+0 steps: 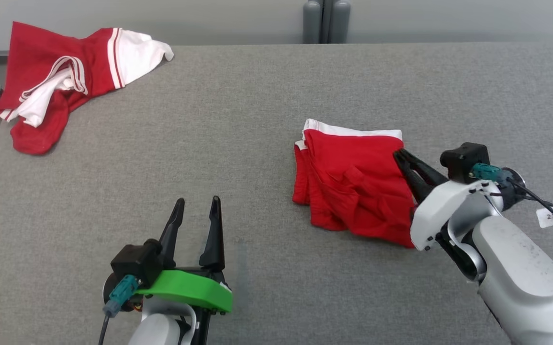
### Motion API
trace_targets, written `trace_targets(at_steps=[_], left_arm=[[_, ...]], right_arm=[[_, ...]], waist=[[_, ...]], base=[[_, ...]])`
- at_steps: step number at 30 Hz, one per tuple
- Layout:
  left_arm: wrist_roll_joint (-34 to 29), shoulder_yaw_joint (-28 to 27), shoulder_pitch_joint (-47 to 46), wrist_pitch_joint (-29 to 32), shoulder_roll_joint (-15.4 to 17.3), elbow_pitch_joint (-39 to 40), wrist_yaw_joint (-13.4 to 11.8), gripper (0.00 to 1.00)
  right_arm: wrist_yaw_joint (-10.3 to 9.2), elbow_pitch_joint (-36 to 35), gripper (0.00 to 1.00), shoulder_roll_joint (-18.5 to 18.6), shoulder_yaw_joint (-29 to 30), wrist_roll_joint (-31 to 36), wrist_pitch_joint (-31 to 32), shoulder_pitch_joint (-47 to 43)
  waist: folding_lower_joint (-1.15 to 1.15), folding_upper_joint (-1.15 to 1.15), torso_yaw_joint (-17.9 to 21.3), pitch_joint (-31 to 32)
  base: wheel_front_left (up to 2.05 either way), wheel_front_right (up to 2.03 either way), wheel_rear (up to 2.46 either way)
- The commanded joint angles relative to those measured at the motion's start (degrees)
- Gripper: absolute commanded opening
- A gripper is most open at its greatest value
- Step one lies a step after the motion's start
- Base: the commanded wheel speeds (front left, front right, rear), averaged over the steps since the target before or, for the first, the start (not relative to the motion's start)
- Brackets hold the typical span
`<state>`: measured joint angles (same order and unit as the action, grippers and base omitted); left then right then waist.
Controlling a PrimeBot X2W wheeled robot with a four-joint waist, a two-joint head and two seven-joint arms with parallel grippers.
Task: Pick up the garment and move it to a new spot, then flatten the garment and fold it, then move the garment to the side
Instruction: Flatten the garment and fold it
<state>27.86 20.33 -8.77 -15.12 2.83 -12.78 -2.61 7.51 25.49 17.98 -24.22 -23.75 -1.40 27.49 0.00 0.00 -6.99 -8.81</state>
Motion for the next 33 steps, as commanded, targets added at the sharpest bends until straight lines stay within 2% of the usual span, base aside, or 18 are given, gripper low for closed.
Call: trace_targets(at_steps=[1, 9, 14, 18, 26, 33], left_arm=[[0.2, -0.1, -0.9, 0.0, 0.1, 0.0, -0.1, 1.00], [0.6, 0.2, -1.8, 0.0, 0.1, -0.2, -0.3, 1.00], [0.7, -0.5, -1.5, 0.0, 0.1, -0.1, -0.5, 1.00], [0.6, -0.9, -1.2, 0.0, 0.1, -0.1, -0.5, 1.00], [0.4, -1.1, -1.2, 0.0, 0.1, 0.3, -0.6, 1.00], [0.4, -1.4, -1.4, 0.0, 0.1, 0.0, -0.7, 1.00]], right_arm=[[-0.06, 0.9, 0.00, 0.9, -1.6, -0.5, 0.6, 1.4], [-0.05, 5.7, 0.00, 5.4, -15.4, -7.7, 2.9, 7.8], [-0.06, 2.9, 0.00, 9.1, -26.8, -16.4, 2.2, 10.2], [-0.06, 1.1, 0.00, 10.4, -33.9, -21.1, 1.5, 11.7], [-0.05, 3.3, 0.00, 7.7, -42.7, -26.2, -2.6, 14.1], [-0.06, 8.0, 0.00, 3.8, -46.8, -28.2, -7.5, 15.7]], waist=[[0.00, 0.00, -1.2, -0.8], [0.00, 0.00, -3.8, -1.6], [0.00, 0.00, -4.4, -1.6], [0.00, 0.00, -4.4, -1.3], [0.00, 0.00, -3.7, -1.5], [0.00, 0.00, -2.9, -1.2]], base=[[0.00, 0.00, 0.00], [0.00, 0.00, 0.00], [0.00, 0.00, 0.00], [0.00, 0.00, 0.00], [0.00, 0.00, 0.00], [0.00, 0.00, 0.00]])
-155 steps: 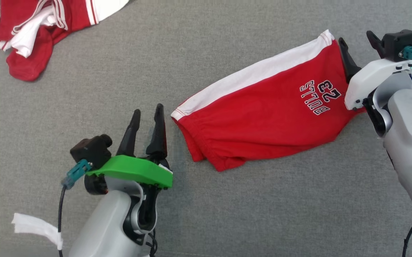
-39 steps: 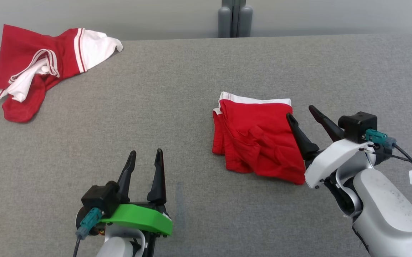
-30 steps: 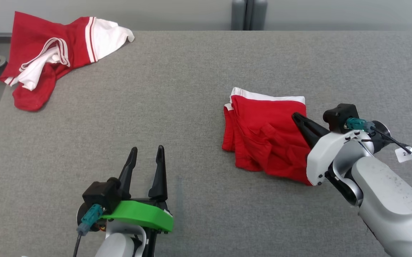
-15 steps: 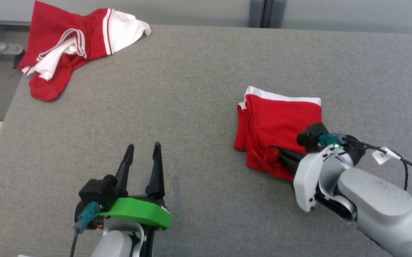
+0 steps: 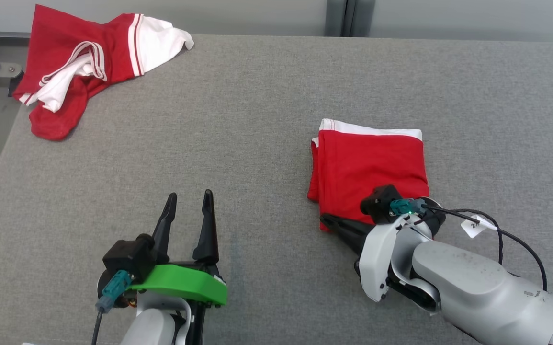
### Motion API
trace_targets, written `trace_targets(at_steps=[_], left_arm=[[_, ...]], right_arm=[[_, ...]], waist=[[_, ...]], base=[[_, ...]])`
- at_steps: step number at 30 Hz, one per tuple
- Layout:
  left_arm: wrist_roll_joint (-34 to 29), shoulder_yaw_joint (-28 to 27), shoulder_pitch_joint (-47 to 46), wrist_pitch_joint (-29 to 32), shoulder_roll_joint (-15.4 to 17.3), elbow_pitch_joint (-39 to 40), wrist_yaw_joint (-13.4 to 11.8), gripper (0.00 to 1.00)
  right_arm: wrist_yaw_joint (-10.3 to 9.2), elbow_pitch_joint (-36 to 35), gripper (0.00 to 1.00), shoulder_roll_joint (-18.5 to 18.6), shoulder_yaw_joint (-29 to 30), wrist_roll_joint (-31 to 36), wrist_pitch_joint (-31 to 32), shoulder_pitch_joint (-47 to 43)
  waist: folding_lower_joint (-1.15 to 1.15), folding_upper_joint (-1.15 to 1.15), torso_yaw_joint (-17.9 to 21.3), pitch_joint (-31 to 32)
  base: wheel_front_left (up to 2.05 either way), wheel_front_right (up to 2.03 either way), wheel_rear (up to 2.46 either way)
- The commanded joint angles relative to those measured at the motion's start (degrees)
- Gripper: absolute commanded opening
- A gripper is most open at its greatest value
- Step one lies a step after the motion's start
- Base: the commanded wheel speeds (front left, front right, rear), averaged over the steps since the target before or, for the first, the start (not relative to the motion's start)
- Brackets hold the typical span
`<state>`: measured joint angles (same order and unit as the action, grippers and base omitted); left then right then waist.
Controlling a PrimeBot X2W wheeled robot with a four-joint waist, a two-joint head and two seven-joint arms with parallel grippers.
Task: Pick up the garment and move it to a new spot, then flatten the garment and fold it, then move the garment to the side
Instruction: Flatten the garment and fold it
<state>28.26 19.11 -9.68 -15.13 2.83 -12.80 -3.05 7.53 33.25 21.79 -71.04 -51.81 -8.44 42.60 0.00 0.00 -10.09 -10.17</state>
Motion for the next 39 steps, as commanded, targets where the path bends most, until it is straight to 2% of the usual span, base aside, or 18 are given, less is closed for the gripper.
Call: trace_targets(at_steps=[1, 6, 7, 8, 9, 10, 11, 16, 20, 24, 30, 39], left_arm=[[-0.1, -0.2, -0.4, 0.0, 0.1, 0.0, -0.2, 1.00], [0.0, -0.9, 0.1, 0.0, 0.1, 0.3, 1.1, 1.00], [-0.2, -1.1, 0.0, 0.0, 0.1, 0.2, 1.3, 1.00], [-0.3, -1.2, 0.0, 0.0, 0.1, 0.2, 1.5, 1.00], [-0.6, -1.4, -0.1, 0.0, 0.1, 0.2, 1.6, 1.00], [-0.7, -1.6, -0.2, 0.0, 0.1, 0.1, 1.6, 1.00], [-0.9, -1.8, -0.3, 0.0, 0.1, -0.1, 1.7, 1.00], [-1.7, -2.4, -0.1, 0.0, 0.1, -2.0, 2.0, 1.00], [-2.2, -3.1, 1.3, 0.0, 0.1, -3.4, 2.3, 1.00], [-2.8, -4.2, 3.1, 0.0, 0.1, -3.9, 2.8, 1.00], [-4.3, -6.2, 5.8, 0.0, 0.1, -3.3, 2.6, 1.00], [-5.1, -7.4, 8.4, 0.0, 0.1, -2.1, 2.8, 1.00]], right_arm=[[-0.08, 0.6, 0.00, -0.3, -0.2, -0.4, -1.4, 0.7], [-0.08, 1.7, 0.02, -0.9, 2.0, -1.6, -5.9, 1.2], [-0.08, 2.0, 0.24, -0.8, 3.2, -1.5, -6.4, 0.9], [-0.08, 2.2, 0.32, -0.8, 4.3, -1.1, -6.5, 0.5], [-0.08, 2.5, 0.49, -0.8, 6.5, -0.8, -6.8, 0.0], [-0.08, 2.1, 0.71, -0.9, 9.4, -0.3, -6.8, -0.3], [-0.08, 1.3, 1.00, -1.0, 13.2, 0.8, -6.7, -1.2], [-0.07, -2.2, 1.00, -2.2, 31.3, 8.5, -6.7, -9.4], [-0.08, -5.4, 1.00, -4.1, 43.6, 15.3, -6.8, -17.3], [-0.07, -9.8, 1.00, -7.0, 53.4, 21.3, -6.8, -24.8], [-0.07, -15.1, 1.00, -11.3, 62.2, 28.2, -6.8, -33.3], [-0.07, -17.1, 1.00, -15.0, 65.9, 33.5, -6.8, -37.8]], waist=[[0.00, 0.00, 0.4, 0.4], [0.00, 0.00, 2.0, 2.0], [0.00, 0.00, 2.4, 2.4], [0.00, 0.00, 2.8, 2.7], [0.00, 0.00, 3.2, 3.1], [0.00, 0.00, 3.6, 3.4], [0.00, 0.00, 4.1, 3.8], [0.00, 0.00, 6.2, 6.0], [0.00, 0.00, 7.4, 7.6], [0.00, 0.00, 8.2, 9.1], [0.00, 0.00, 9.0, 9.9], [0.00, 0.00, 9.2, 10.4]], base=[[0.00, 0.00, 0.00], [0.00, 0.00, 0.00], [0.00, 0.00, 0.00], [0.00, 0.00, 0.00], [0.00, 0.00, 0.00], [0.00, 0.00, 0.00], [0.00, 0.00, 0.00], [0.00, 0.00, 0.00], [0.00, 0.00, 0.00], [0.00, 0.00, 0.00], [0.00, 0.00, 0.00], [0.00, 0.00, 0.00]])
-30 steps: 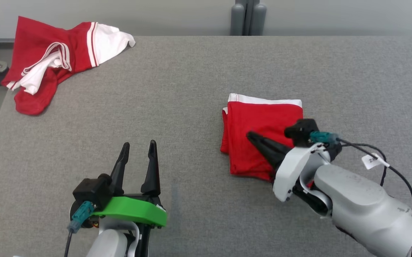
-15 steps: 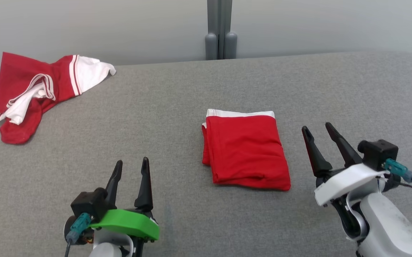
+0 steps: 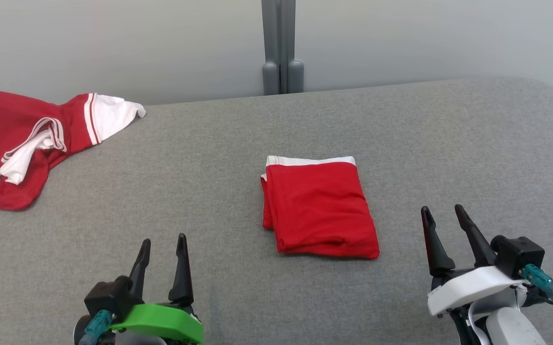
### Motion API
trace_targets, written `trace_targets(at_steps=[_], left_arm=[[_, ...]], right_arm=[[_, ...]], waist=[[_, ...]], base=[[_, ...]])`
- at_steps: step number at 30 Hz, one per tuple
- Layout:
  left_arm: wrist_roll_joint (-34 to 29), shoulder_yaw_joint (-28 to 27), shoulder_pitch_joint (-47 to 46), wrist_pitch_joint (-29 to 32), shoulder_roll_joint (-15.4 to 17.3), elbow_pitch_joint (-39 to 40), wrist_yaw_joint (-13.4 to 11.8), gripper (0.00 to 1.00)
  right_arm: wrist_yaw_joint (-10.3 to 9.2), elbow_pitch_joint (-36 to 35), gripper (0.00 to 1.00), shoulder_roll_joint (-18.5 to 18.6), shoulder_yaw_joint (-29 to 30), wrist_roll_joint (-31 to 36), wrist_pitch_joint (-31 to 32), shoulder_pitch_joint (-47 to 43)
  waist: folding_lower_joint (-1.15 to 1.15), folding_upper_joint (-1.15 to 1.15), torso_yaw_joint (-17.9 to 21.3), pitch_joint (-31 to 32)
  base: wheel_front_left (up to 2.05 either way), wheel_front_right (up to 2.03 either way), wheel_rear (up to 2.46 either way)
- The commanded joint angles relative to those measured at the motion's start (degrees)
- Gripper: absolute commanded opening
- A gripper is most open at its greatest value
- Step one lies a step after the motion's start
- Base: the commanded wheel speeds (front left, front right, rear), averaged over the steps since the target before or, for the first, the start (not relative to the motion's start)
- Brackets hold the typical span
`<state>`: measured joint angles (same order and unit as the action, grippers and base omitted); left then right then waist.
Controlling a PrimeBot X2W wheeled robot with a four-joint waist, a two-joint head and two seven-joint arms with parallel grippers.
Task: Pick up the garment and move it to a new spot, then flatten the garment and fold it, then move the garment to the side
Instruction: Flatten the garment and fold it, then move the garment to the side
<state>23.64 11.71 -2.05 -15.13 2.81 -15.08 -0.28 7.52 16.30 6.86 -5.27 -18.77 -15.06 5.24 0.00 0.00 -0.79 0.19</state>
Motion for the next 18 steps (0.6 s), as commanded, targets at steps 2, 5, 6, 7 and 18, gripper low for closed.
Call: trace_targets(at_steps=[2, 5, 6, 7, 18], left_arm=[[-0.5, 0.1, 0.9, 0.0, 0.2, 0.3, -0.2, 1.00], [-0.7, 0.3, 1.2, 0.0, 0.2, 0.5, -0.4, 1.00], [-0.8, 0.3, 1.2, 0.0, 0.2, 0.5, -0.4, 1.00], [-1.0, 0.3, 1.2, 0.0, 0.2, 0.6, -0.5, 1.00], [-1.8, -0.3, 0.9, 0.0, 0.2, 0.5, -0.6, 1.00]], right_arm=[[-0.06, 0.0, 1.00, -0.4, 0.5, 1.1, -0.2, -0.7], [-0.06, 0.4, 1.00, -0.8, 0.5, 2.0, -0.2, -1.1], [-0.06, 0.5, 1.00, -0.9, 0.5, 2.1, -0.2, -1.1], [-0.06, 0.6, 1.00, -1.0, 0.5, 2.5, -0.2, -1.1], [-0.06, 1.4, 1.00, -1.4, 0.9, 3.7, 0.0, -0.8]], waist=[[0.00, 0.00, -0.3, 0.1], [0.00, 0.00, -0.6, 0.2], [0.00, 0.00, -0.7, 0.2], [0.00, 0.00, -0.8, 0.2], [0.00, 0.00, -1.2, 0.0]], base=[[0.00, 0.00, 0.00], [0.00, 0.00, 0.00], [0.00, 0.00, 0.00], [0.00, 0.00, 0.00], [0.00, 0.00, 0.00]])
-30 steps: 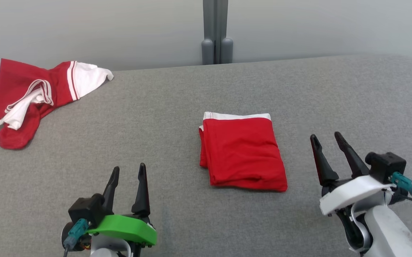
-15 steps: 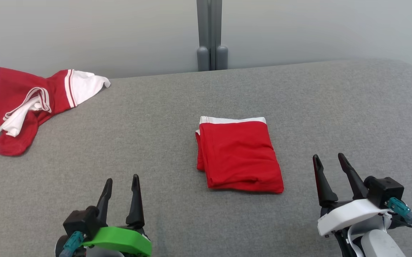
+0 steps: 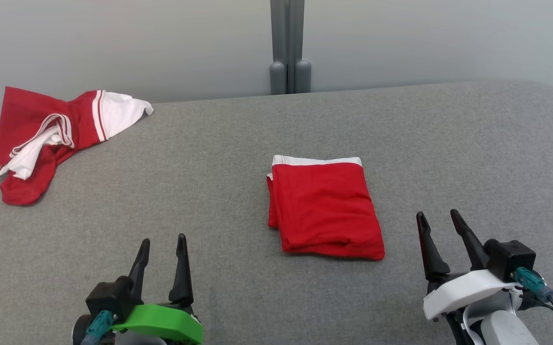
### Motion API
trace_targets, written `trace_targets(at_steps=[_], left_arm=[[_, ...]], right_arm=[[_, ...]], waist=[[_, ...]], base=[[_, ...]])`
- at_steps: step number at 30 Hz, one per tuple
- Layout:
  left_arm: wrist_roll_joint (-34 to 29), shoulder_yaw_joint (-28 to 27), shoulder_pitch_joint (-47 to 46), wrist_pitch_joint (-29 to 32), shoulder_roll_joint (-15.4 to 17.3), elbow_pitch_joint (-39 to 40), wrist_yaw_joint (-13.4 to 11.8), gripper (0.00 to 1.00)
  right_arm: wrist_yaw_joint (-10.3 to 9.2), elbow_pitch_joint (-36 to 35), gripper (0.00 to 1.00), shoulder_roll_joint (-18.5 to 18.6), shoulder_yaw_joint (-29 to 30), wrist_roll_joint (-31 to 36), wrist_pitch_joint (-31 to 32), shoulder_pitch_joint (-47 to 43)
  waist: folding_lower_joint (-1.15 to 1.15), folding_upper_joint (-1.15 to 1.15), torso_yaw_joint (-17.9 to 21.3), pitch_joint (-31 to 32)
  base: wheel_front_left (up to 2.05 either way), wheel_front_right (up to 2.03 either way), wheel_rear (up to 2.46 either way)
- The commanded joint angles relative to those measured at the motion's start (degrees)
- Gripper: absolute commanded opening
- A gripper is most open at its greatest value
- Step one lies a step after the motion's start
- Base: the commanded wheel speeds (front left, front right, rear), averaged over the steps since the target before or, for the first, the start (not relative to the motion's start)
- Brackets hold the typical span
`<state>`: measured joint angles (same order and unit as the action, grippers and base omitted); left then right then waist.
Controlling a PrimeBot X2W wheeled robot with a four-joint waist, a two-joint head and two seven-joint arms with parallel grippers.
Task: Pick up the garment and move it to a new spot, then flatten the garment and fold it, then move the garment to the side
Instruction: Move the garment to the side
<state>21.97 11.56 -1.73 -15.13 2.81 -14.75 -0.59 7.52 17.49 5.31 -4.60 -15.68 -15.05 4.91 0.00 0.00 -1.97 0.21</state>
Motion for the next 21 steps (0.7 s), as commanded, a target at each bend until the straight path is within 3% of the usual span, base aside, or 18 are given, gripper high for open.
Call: trace_targets(at_steps=[1, 11, 21], left_arm=[[-0.2, -0.1, 0.6, 0.0, 0.2, 0.2, -0.2, 1.00], [-0.1, 1.3, -2.1, 0.0, 0.2, 1.9, -0.4, 1.00], [1.2, 2.9, -4.7, 0.0, 0.2, 3.9, -0.8, 1.00]], right_arm=[[-0.06, 0.3, 1.00, 0.1, 0.3, 0.8, 0.1, -0.4], [-0.06, -0.2, 1.00, 0.6, 3.5, 0.2, 5.6, 4.1], [-0.06, 2.4, 1.00, 5.6, 1.7, -4.6, 23.4, 13.9]], waist=[[0.00, 0.00, -0.1, -0.1], [0.00, 0.00, -2.7, -4.2], [0.00, 0.00, -7.9, -8.8]], base=[[0.00, 0.00, 0.00], [0.00, 0.00, 0.00], [0.00, 0.00, 0.00]])
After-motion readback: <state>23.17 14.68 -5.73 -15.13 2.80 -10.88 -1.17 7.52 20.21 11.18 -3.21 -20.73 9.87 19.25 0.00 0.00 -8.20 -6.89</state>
